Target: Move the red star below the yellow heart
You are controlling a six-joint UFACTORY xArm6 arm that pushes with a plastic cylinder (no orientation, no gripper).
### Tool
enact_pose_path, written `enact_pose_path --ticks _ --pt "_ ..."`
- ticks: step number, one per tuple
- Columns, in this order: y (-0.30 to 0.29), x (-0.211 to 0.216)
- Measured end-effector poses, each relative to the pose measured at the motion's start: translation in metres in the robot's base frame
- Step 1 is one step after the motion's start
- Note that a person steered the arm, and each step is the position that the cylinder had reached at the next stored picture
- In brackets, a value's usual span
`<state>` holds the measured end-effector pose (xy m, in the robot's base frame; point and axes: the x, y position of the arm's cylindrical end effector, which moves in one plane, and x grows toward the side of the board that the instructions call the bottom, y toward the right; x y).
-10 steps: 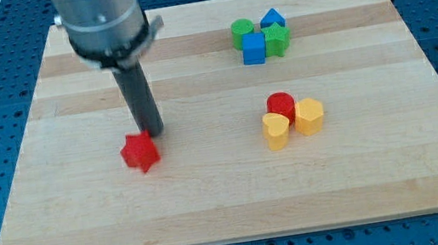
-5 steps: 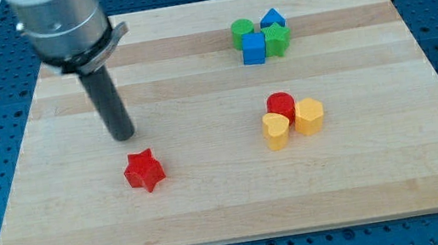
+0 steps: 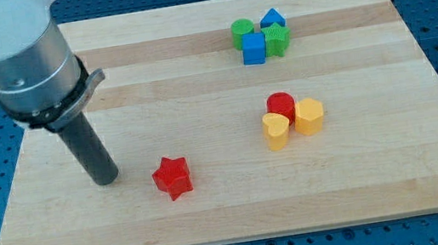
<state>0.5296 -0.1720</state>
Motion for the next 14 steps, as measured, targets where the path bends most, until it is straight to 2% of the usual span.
enact_pose_path --ticks 1,2,4,5,6,7,8,9,10,11,13,14 --pt "0.053 0.03" --pt "0.124 0.032" --pt "0.063 0.02" --pt "0.062 -0.008" --pt "0.082 0.005" --pt "0.131 0.024" --pt "0.148 0.027" --pt "0.106 0.027" --pt "0.091 0.0" --pt "0.108 -0.023" --pt "0.19 0.021" --pt "0.192 0.022"
